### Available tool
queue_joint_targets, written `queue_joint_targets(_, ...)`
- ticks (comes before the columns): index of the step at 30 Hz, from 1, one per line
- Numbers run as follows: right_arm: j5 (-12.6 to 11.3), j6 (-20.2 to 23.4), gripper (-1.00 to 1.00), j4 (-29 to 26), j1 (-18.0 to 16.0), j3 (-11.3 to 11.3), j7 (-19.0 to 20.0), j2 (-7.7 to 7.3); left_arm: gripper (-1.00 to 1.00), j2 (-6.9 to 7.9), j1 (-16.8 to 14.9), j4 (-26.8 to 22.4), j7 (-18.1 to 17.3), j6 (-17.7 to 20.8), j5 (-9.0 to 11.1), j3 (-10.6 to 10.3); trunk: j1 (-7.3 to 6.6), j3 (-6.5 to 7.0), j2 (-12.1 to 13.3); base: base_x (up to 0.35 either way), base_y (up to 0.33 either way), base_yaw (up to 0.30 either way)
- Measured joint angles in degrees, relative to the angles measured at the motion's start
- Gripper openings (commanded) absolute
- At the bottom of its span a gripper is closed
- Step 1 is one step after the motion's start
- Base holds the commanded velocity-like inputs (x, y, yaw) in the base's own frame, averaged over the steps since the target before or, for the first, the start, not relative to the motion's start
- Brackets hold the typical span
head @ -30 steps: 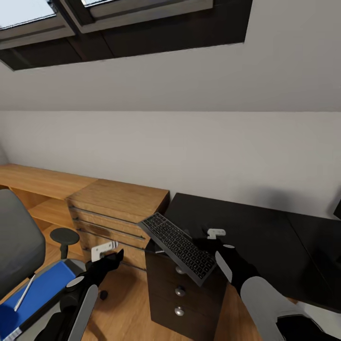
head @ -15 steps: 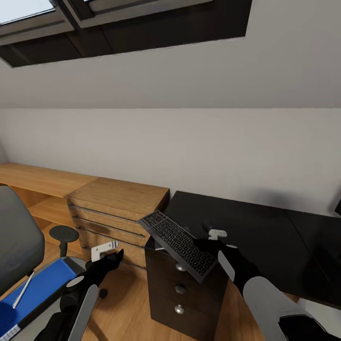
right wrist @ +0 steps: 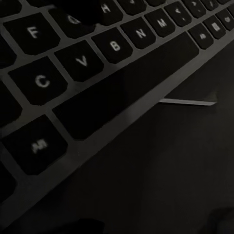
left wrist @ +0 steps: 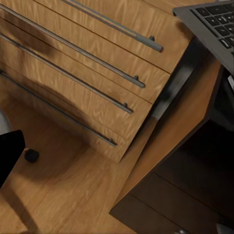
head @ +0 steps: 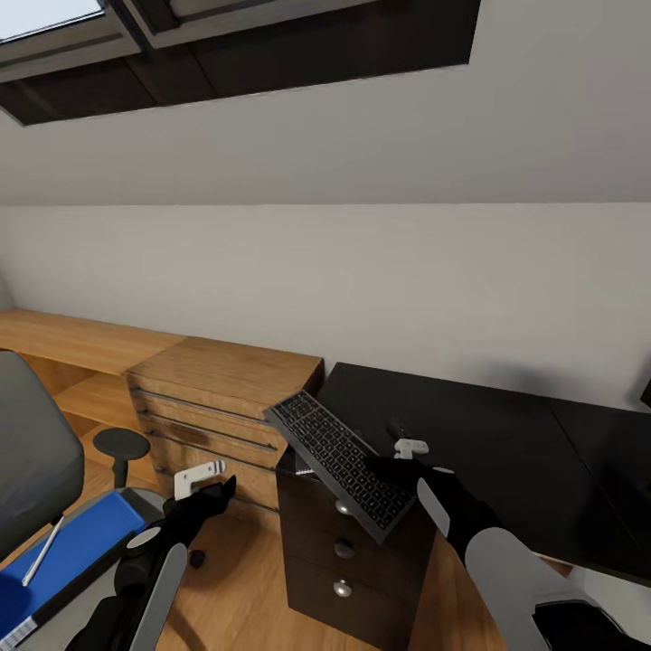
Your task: In the bedroom, organize the workspace by keeping the computer under the desk, ensuring the monitor is on the desk, placing the keyboard on the desk next to the monitor, placing the mouse on the desk next to the keyboard, moving the folder from the swivel chair onto the desk next to the mouse, stacking the notebook on top of the folder with the pen on top of the notebook, and positioning the swivel chair next to the desk.
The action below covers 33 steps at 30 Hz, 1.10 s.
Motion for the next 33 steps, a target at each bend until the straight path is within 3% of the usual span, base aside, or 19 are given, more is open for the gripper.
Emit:
queue_joint_targets(7,-0.29,1.31,1.00,-0.45,0.00,-0.09,0.93,0.08,1.00,0.14,-0.01,0.22,-0.13,0.06,-0.06,0.06,0.00,0.00,0.00,0.000,0.000,0.000)
queue_joint_targets(15,-2.57,2.42,1.00,-0.73,0.01,0.04,1.03,0.02,1.00,0.17,-0.03,0.52,-0.26,0.00,-0.01,0.09,0.02,0.00,0.00,-0.120,0.000,0.000)
queue_joint_targets(33,-2.19,2.39,1.00,-0.82,0.00,0.11,1.01,0.07,1.00,0.14,0.00,0.59,-0.20,-0.01,-0.01,0.04,0.01,0.00,0.00,-0.109,0.079,0.000)
